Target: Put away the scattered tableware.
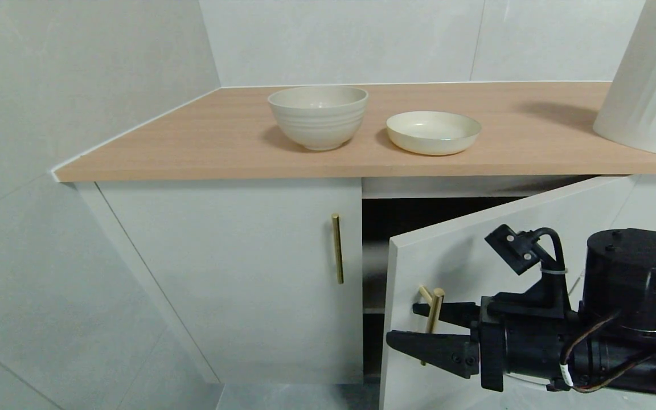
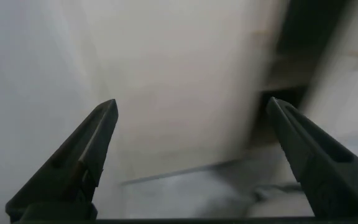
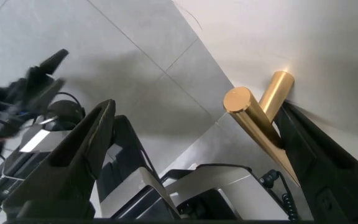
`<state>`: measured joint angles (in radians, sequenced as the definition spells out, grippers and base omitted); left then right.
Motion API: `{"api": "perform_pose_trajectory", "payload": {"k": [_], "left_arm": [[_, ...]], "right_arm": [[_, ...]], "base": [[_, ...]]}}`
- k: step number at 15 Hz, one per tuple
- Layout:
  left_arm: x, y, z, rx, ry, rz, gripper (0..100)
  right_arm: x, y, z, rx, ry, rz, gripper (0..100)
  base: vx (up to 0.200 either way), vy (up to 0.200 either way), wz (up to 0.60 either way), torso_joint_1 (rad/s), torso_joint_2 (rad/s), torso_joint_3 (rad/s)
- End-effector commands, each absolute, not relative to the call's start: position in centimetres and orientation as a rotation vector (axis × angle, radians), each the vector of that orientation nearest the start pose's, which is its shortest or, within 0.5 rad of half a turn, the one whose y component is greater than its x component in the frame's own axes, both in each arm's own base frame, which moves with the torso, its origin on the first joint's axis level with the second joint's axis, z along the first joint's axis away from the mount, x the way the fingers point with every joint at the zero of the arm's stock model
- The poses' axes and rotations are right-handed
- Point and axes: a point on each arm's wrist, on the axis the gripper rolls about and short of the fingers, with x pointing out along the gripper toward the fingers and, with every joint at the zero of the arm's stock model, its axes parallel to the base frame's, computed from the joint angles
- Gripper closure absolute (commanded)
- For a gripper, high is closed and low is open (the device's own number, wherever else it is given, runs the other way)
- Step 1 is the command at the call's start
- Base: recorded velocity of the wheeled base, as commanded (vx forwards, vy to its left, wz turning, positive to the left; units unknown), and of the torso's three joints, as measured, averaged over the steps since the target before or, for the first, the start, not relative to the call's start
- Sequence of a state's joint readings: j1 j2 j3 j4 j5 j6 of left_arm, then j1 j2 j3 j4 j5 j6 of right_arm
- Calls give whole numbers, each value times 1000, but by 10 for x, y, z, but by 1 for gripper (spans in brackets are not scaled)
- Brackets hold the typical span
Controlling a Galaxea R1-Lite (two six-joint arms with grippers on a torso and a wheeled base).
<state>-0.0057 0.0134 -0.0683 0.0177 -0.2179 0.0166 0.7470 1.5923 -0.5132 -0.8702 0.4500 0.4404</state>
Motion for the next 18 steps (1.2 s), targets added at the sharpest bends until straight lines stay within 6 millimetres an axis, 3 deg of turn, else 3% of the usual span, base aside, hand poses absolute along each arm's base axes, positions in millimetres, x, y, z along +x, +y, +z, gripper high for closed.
{"api": "perform_pose_trajectory", "payload": {"k": [1, 4, 6, 8, 9, 11, 13, 14, 18], "left_arm": [[-27, -8, 125, 10, 7, -376, 0], [-5, -12, 168, -43, 103, -565, 0], [38, -15, 211, -82, 202, -696, 0], [83, -21, 235, -100, 260, -788, 0], [96, -24, 238, -104, 275, -813, 0], [129, -41, 218, -126, 408, -910, 0], [146, -55, 197, -141, 511, -964, 0], [160, -66, 178, -156, 580, -990, 0], [171, -76, 152, -162, 606, -1010, 0]], "right_arm": [[178, 179, 161, 352, 477, 1122, 0], [178, 178, 162, 350, 470, 1124, 0], [177, 178, 163, 349, 465, 1127, 0], [177, 178, 164, 349, 464, 1127, 0], [177, 178, 164, 349, 464, 1127, 0], [178, 178, 163, 349, 466, 1125, 0], [178, 178, 163, 349, 466, 1125, 0], [179, 179, 161, 348, 474, 1123, 0], [179, 179, 161, 348, 474, 1123, 0]], "base": [[0, 0, 0, 0, 0, 0], [0, 0, 0, 0, 0, 0], [0, 0, 0, 0, 0, 0], [0, 0, 0, 0, 0, 0], [0, 0, 0, 0, 0, 0], [0, 0, 0, 0, 0, 0], [0, 0, 0, 0, 0, 0], [0, 0, 0, 0, 0, 0], [0, 0, 0, 0, 0, 0]]}}
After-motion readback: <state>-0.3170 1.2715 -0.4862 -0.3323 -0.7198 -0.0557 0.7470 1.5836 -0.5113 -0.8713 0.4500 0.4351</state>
